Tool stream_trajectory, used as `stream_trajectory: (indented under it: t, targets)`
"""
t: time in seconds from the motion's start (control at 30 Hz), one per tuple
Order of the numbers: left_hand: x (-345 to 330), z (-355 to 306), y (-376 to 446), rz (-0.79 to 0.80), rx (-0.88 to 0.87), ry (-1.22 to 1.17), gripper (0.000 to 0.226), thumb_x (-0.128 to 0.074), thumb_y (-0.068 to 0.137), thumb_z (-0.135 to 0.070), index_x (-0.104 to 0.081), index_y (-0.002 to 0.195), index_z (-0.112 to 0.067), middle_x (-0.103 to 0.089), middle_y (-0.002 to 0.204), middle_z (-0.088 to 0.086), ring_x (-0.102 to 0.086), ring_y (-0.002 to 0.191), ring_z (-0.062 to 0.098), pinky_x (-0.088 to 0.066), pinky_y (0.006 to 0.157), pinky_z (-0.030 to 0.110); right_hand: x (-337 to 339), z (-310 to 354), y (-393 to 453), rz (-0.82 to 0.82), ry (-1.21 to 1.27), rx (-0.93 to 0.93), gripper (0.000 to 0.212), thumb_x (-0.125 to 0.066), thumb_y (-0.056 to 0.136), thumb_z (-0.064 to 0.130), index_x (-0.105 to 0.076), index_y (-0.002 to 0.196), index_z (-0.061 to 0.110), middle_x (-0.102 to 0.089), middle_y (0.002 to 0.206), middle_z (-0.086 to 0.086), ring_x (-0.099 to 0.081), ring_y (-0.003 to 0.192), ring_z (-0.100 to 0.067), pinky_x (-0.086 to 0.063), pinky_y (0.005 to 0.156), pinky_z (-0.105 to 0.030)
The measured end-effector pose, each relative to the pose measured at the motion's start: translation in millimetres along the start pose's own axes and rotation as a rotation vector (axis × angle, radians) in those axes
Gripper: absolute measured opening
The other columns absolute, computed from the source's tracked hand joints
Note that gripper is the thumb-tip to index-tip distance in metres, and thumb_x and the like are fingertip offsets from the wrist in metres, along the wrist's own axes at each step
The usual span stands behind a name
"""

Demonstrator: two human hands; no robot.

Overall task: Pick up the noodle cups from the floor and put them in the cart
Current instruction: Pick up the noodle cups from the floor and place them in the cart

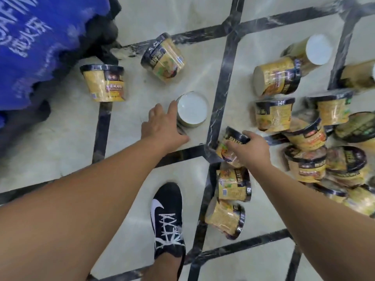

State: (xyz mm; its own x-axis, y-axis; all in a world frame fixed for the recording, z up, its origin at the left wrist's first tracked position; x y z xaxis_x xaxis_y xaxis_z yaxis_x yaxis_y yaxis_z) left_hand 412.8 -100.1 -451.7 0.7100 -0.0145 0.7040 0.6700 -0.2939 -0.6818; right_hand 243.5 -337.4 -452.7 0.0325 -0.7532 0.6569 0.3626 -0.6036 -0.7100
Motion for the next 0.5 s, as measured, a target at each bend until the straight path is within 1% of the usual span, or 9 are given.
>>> stream_trajectory:
  t: [0.1, 0.17, 0.2, 0.23, 0.3, 0.33, 0.37, 0.43, 0.5]
  targets:
    - [-10.5, 0.6, 7.3, 0.000, 0.028, -0.017, 0.093, -0.078, 0.078, -0.061, -0.029, 0.150, -0.027, -0.042, 0.136, 0.017, -0.039, 0.130, 0.038, -0.048, 0.093, 0.048, 6.9, -0.2, -9.5, 0.031, 0.019, 0.035, 0.093, -0.087, 0.077, 0.039, -0.045, 0.157, 0.020, -0.058, 0.147, -0.010, -0.063, 0.124, -0.027, -0.057, 0.099, -0.042]
    - [-8.9, 4.8, 1.2, 0.028, 0.053, -0.044, 0.091, -0.078, 0.079, -0.057, -0.030, 0.152, -0.028, -0.042, 0.133, 0.018, -0.038, 0.127, 0.039, -0.047, 0.092, 0.045, 19.6, 6.6, -23.7, 0.031, -0.002, 0.086, 0.098, -0.087, 0.074, 0.039, -0.040, 0.159, 0.026, -0.051, 0.149, -0.009, -0.059, 0.127, -0.027, -0.056, 0.101, -0.043]
    - [-4.3, 7.2, -6.4, 0.039, 0.054, -0.039, 0.093, -0.078, 0.079, -0.056, -0.028, 0.153, -0.030, -0.041, 0.134, 0.019, -0.036, 0.128, 0.039, -0.047, 0.092, 0.044, 27.1, 11.1, -32.3, 0.032, -0.014, 0.111, 0.099, -0.087, 0.074, 0.039, -0.039, 0.159, 0.028, -0.046, 0.149, -0.008, -0.057, 0.125, -0.026, -0.056, 0.098, -0.039]
    - [2.2, 10.6, -17.9, 0.046, 0.048, -0.029, 0.096, -0.079, 0.079, -0.056, -0.026, 0.155, -0.031, -0.040, 0.136, 0.019, -0.035, 0.129, 0.039, -0.047, 0.093, 0.044, 35.0, 16.4, -43.4, 0.034, -0.024, 0.150, 0.098, -0.088, 0.075, 0.036, -0.038, 0.159, 0.030, -0.042, 0.149, -0.006, -0.055, 0.120, -0.023, -0.055, 0.090, -0.031]
    - [24.8, 18.0, -54.1, 0.032, 0.024, -0.031, 0.101, -0.080, 0.078, -0.056, -0.023, 0.157, -0.032, -0.038, 0.140, 0.018, -0.033, 0.132, 0.038, -0.046, 0.095, 0.044, 53.0, 32.3, -75.9, 0.058, -0.041, 0.228, 0.094, -0.089, 0.077, 0.031, -0.040, 0.156, 0.035, -0.036, 0.143, 0.001, -0.047, 0.112, -0.015, -0.045, 0.073, -0.013]
    - [38.5, 21.9, -77.4, 0.017, 0.014, -0.047, 0.103, -0.080, 0.077, -0.057, -0.021, 0.159, -0.034, -0.036, 0.142, 0.017, -0.031, 0.133, 0.038, -0.046, 0.096, 0.044, 63.2, 41.9, -95.5, 0.069, -0.046, 0.266, 0.092, -0.090, 0.076, 0.030, -0.041, 0.154, 0.037, -0.034, 0.139, 0.003, -0.045, 0.111, -0.013, -0.041, 0.071, -0.011]
    - [55.2, 26.3, -104.4, -0.005, 0.011, -0.070, 0.106, -0.080, 0.076, -0.058, -0.021, 0.160, -0.035, -0.034, 0.143, 0.015, -0.029, 0.134, 0.036, -0.046, 0.097, 0.045, 73.2, 53.1, -117.8, 0.085, -0.051, 0.310, 0.091, -0.091, 0.075, 0.030, -0.042, 0.151, 0.039, -0.032, 0.137, 0.004, -0.044, 0.111, -0.013, -0.044, 0.077, -0.014]
    - [91.0, 36.9, -165.7, -0.069, 0.024, -0.133, 0.107, -0.079, 0.074, -0.060, -0.021, 0.162, -0.037, -0.031, 0.146, 0.011, -0.029, 0.136, 0.034, -0.046, 0.103, 0.046, 91.3, 76.9, -168.6, 0.124, -0.069, 0.407, 0.088, -0.094, 0.072, 0.032, -0.044, 0.144, 0.042, -0.030, 0.134, 0.003, -0.042, 0.114, -0.014, -0.046, 0.098, -0.027]
    - [131.4, 46.6, -234.4, -0.157, 0.048, -0.216, 0.106, -0.078, 0.072, -0.062, -0.023, 0.160, -0.039, -0.028, 0.146, 0.006, -0.031, 0.136, 0.030, -0.046, 0.106, 0.046, 106.0, 99.6, -223.1, 0.159, -0.094, 0.517, 0.088, -0.094, 0.070, 0.038, -0.044, 0.142, 0.045, -0.030, 0.133, 0.003, -0.043, 0.117, -0.015, -0.044, 0.108, -0.031]
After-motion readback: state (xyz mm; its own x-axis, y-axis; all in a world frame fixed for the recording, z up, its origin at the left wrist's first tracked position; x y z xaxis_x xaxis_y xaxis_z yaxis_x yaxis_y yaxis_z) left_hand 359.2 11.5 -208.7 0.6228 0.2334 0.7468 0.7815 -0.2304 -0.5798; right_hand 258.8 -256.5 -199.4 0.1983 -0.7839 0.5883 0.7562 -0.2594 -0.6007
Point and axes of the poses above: each hand's wrist, its own y-axis towards the middle knuckle, its own x-axis out of the back of the hand, z = x × y, the point moved 9 cm from there along y, towards the middle knuckle
